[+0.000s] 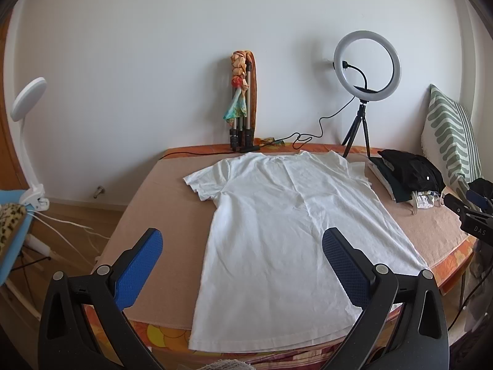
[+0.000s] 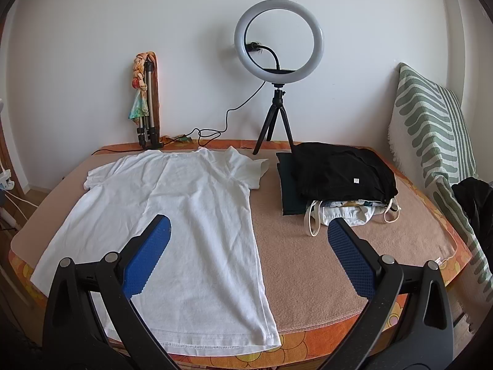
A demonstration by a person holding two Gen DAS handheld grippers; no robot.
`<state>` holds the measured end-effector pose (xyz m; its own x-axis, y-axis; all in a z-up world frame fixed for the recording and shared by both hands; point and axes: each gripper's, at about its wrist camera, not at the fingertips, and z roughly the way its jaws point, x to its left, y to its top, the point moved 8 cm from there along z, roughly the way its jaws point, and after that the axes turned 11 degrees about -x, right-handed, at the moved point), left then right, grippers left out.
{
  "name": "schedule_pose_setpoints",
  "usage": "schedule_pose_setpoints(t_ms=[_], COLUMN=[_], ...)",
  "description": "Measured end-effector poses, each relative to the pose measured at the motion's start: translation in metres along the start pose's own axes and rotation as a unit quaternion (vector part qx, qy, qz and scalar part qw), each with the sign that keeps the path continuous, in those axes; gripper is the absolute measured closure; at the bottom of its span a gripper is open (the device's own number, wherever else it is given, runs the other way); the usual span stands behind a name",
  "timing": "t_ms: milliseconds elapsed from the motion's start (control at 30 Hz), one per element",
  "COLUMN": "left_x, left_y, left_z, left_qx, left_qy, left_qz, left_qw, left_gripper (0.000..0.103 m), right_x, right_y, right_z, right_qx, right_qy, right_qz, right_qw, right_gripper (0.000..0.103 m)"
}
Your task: Fold small clothes
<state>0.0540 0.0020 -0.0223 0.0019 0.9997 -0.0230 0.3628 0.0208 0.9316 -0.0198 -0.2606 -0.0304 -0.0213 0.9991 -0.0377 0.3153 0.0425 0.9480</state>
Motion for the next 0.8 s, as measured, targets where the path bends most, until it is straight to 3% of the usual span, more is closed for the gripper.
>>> schedule_pose_setpoints(t_ms=[533, 733, 800], left_x=[0.017, 0.043, 0.052], left_y=[-0.009, -0.019, -0.024], left_z=[0.004, 0.013, 0.014], left_qx=[0.01, 0.036, 0.04], left_qy=[0.011, -0.008, -0.023], left_qz=[-0.002, -0.038, -0.058], left_qw=[0.9999, 0.9986, 0.9973], left_gripper=[0.0, 0.001, 0.005], right_x=[0.022, 0.046, 0.057], right_y=[0.009, 0.023, 0.027], right_z=[0.008, 0.016, 0.021], right_qx=[0.0, -0.004, 0.002], right_qy=[0.026, 0.05, 0.063], right_qz=[0.0, -0.006, -0.003], right_qw=[1.0, 0.999, 0.998], right_gripper=[0.0, 0.0, 0.0])
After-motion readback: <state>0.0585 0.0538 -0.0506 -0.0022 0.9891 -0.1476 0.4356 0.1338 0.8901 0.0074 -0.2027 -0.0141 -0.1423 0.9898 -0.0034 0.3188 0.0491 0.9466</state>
